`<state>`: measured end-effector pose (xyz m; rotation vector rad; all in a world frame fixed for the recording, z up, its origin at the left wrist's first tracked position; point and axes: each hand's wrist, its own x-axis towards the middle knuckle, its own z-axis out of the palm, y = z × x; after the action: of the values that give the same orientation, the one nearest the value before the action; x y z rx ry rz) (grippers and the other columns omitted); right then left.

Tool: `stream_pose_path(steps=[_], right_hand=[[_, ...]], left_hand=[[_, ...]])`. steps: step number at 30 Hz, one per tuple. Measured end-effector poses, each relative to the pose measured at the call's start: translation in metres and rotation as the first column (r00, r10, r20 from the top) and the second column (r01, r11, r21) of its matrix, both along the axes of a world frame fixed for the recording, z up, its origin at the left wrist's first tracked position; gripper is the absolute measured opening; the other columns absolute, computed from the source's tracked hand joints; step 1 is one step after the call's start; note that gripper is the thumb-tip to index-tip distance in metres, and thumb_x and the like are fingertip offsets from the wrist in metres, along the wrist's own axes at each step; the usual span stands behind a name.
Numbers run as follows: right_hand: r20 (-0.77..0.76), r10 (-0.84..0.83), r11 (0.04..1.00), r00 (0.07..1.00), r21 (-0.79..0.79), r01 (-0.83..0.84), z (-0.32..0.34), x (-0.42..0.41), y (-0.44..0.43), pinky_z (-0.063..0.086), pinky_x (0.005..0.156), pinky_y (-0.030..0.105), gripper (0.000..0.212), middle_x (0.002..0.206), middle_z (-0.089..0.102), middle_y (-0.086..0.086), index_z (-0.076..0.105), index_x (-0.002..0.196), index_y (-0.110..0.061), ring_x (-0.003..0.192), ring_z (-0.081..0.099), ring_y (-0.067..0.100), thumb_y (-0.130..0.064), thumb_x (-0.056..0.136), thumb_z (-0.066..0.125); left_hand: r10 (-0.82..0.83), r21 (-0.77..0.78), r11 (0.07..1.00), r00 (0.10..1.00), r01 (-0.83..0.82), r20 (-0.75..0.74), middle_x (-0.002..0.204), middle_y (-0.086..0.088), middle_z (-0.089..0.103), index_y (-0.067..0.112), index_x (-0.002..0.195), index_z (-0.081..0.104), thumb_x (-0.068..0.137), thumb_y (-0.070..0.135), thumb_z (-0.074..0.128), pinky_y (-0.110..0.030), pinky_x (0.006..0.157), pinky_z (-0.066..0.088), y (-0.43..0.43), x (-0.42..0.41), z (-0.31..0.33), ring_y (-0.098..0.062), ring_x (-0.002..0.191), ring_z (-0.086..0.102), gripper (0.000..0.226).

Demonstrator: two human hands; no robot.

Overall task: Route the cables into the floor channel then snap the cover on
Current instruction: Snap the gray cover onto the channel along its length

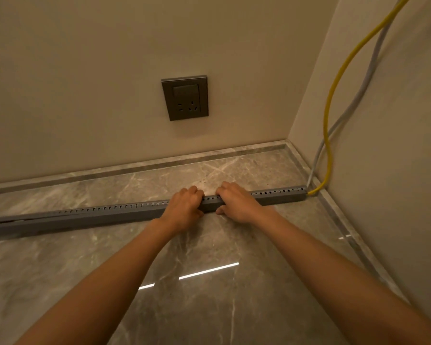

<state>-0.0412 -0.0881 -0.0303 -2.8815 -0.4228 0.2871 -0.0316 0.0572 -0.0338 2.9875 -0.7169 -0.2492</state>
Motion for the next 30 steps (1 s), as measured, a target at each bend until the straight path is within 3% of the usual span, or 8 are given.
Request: stream_pose_path(steps=[4, 11, 22, 30], right_hand=[[0.022, 0.038, 0.999, 0.999, -0.03, -0.037, 0.001, -0.002, -0.006, 0.042, 0.093, 0.04, 0.028, 0.122, 0.051, 0.015, 0.056, 0.112, -0.003, 0.112, 0.047, 0.031, -0.019, 0.089, 0.059], [0.018, 0.033, 0.999, 0.999, 0.009, -0.033, 0.005, 0.001, -0.015, 0.044, 0.086, 0.037, 0.029, 0.116, 0.055, 0.014, 0.062, 0.108, -0.003, 0.106, 0.052, 0.029, -0.022, 0.086, 0.064], [-0.06, 0.006, 0.992, 0.998, 0.124, 0.001, 0.001, 0.004, 0.026, 0.042, 0.092, 0.038, 0.036, 0.12, 0.053, 0.015, 0.058, 0.115, -0.005, 0.111, 0.049, 0.03, -0.03, 0.089, 0.06], [-0.015, -0.078, 0.978, 0.997, 0.193, 0.079, -0.006, 0.0, 0.054, 0.04, 0.088, 0.034, 0.028, 0.112, 0.056, 0.013, 0.064, 0.108, -0.007, 0.106, 0.05, 0.027, -0.025, 0.086, 0.065]], left_hand=[[-0.005, 0.005, 1.0, 1.0, 0.004, 0.03, 0.122, -0.012, 0.056, 0.008, 0.12, 0.051, 0.09, 0.018, 0.053, -0.035, 0.089, 0.043, -0.008, -0.003, 0.0, -0.028, 0.107, 0.054, 0.032], [0.067, -0.165, 0.984, 0.997, -0.071, -0.033, 0.118, -0.012, 0.06, 0.007, 0.12, 0.057, 0.085, 0.019, 0.064, -0.035, 0.09, 0.045, -0.008, -0.003, 0.001, -0.027, 0.109, 0.055, 0.037], [0.196, -0.204, 0.951, 0.962, -0.234, -0.189, 0.113, -0.014, 0.065, 0.008, 0.114, 0.064, 0.079, 0.023, 0.074, -0.033, 0.086, 0.047, 0.06, 0.005, 0.012, -0.026, 0.102, 0.058, 0.04], [0.122, -0.16, 0.978, 0.99, -0.131, -0.068, 0.11, -0.011, 0.064, 0.011, 0.114, 0.065, 0.084, 0.029, 0.067, -0.035, 0.087, 0.045, 0.065, 0.001, 0.006, -0.027, 0.101, 0.058, 0.035]])
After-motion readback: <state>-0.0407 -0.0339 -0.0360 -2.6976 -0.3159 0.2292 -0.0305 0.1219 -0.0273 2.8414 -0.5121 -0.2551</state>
